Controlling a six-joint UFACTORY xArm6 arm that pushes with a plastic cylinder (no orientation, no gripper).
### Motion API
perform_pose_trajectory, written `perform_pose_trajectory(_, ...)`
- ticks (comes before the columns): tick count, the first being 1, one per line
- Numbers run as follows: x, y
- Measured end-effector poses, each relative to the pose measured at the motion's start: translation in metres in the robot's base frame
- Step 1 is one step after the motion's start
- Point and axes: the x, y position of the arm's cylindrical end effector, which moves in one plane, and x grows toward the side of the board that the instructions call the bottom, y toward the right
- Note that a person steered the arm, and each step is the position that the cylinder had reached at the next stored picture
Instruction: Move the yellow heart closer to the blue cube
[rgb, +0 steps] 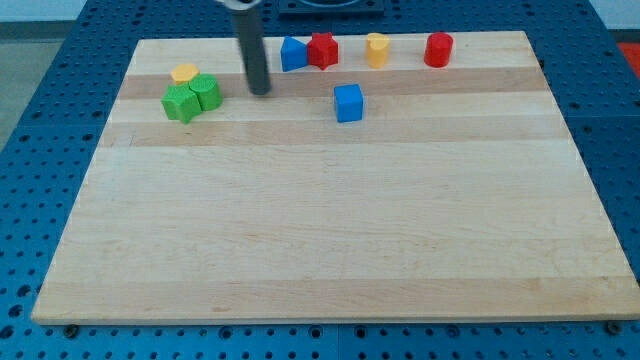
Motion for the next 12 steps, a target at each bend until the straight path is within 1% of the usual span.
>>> perform_pose_trajectory(1,0.006,0.079)
perform_pose_trajectory(2,0.029,0.188)
perform_pose_trajectory(3,0.033,0.307)
perform_pose_trajectory(4,-0.008,0.366)
perform_pose_trajectory(5,-0.108,0.337)
perform_pose_trajectory(8,-0.112,0.308)
perform_pose_trajectory(9,-0.111,0.252)
perform_pose_trajectory(10,-0.111,0.154)
perform_pose_trajectory(11,-0.11,0.12)
perform_pose_trajectory(12,-0.102,0.119)
